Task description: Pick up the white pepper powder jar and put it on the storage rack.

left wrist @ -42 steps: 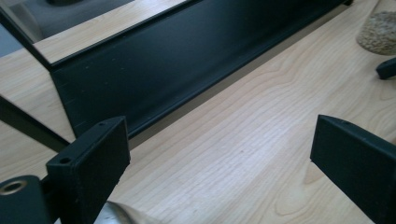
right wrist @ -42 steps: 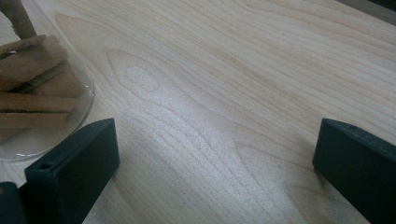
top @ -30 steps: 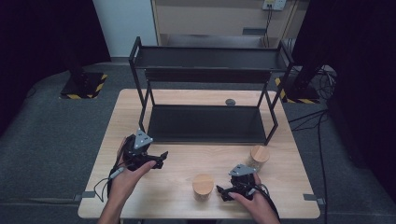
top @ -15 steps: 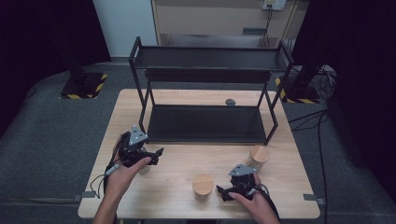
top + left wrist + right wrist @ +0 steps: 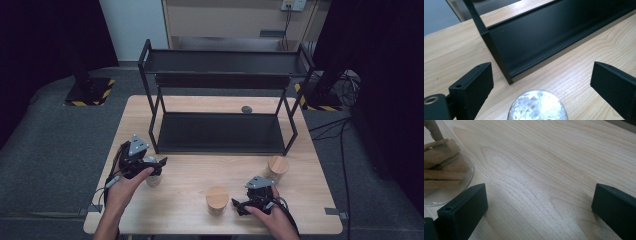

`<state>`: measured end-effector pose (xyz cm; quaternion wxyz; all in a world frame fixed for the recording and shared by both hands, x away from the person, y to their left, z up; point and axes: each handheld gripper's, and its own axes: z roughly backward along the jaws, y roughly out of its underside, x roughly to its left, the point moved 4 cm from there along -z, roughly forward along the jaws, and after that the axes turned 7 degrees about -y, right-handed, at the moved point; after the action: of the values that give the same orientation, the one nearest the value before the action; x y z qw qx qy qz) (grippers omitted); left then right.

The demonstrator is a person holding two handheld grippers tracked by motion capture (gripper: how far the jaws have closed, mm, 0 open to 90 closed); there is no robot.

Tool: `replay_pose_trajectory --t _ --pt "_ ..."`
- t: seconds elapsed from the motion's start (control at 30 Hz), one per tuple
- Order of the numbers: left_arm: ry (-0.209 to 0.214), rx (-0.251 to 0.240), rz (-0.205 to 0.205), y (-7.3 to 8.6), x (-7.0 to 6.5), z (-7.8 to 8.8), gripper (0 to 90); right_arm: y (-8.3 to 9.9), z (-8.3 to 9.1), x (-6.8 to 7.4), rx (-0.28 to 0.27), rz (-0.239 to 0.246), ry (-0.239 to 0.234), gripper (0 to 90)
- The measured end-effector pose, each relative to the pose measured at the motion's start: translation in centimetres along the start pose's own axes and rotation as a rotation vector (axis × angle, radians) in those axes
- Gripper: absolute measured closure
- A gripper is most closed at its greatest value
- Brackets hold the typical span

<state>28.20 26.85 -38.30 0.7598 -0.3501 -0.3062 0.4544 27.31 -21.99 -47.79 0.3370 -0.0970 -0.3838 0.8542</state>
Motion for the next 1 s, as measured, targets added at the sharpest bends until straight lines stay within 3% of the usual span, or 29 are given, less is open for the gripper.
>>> replay_pose_trajectory --t 0.17,0.53,1.0 --pt "0.003 0.005 0.007 0.8 0.1 -0.2 3.5 0.0 0.0 0.0 0.0 0.0 0.0 0.4" --pt "-0.002 0.04 -0.025 1.7 -0.3 -1.0 3.6 0.0 0.0 0.0 0.0 0.0 0.0 0.4" --pt "-0.007 0.063 -0.014 3.2 -0.5 -1.7 3.9 0.0 0.0 0.0 0.0 0.0 0.0 0.4"
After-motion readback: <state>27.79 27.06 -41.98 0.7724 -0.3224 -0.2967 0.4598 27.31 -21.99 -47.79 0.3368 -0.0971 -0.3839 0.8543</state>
